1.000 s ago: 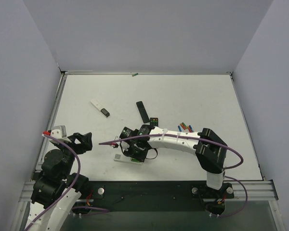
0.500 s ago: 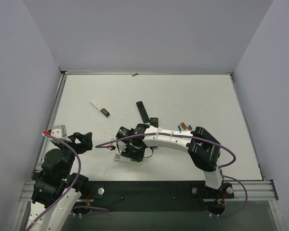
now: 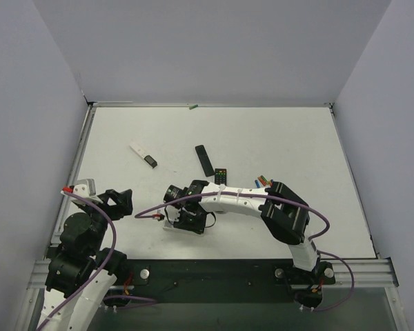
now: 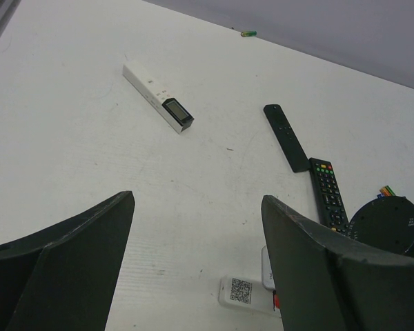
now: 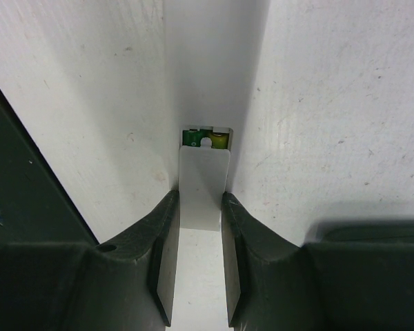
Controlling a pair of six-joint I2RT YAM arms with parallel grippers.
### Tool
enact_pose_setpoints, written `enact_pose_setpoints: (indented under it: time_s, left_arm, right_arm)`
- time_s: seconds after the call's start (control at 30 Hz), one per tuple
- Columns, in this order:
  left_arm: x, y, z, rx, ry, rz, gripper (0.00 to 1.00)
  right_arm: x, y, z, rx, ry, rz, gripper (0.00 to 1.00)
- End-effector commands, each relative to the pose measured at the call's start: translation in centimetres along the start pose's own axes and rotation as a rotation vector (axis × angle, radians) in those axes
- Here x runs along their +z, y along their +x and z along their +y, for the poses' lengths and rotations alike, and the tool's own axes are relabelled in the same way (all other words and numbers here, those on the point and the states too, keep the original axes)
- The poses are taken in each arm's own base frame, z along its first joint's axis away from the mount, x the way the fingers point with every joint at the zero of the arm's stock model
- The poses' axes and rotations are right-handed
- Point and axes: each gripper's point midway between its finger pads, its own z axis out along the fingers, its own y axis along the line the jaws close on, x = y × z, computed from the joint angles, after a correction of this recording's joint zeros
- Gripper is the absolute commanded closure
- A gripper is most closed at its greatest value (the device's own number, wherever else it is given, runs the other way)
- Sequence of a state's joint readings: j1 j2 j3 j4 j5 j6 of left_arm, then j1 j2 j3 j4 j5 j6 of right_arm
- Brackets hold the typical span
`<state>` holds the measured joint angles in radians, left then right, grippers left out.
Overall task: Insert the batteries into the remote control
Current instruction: Load the battery cover into the remote control.
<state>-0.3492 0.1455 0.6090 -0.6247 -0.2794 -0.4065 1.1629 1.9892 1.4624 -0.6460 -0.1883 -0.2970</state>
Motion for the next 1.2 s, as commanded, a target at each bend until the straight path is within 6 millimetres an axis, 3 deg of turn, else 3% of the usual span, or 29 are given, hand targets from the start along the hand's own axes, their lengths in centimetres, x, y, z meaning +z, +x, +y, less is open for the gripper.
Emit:
enact_pose_setpoints:
  time_s: [0.0,0.47,1.17]
  left_arm:
    - [0.1,-1.6,-0.7,-0.005,0.023,-0.053,0.15]
    - [0.2,-1.6,-0.6,-0.005,0.021,-0.052,0.15]
    - [0.1,-1.6,-0.7,-0.004,0.023,-0.052,0.15]
  right_arm:
    - [-0.5,0.1,0.5,-0.030,-0.010,0.027,0.92]
    - [-0.5,-0.1,-0.3,-0.026,0.036,0.025,0.89]
    - [0.1,-0.6,0.0,-0.051,0.034,0.030,0.85]
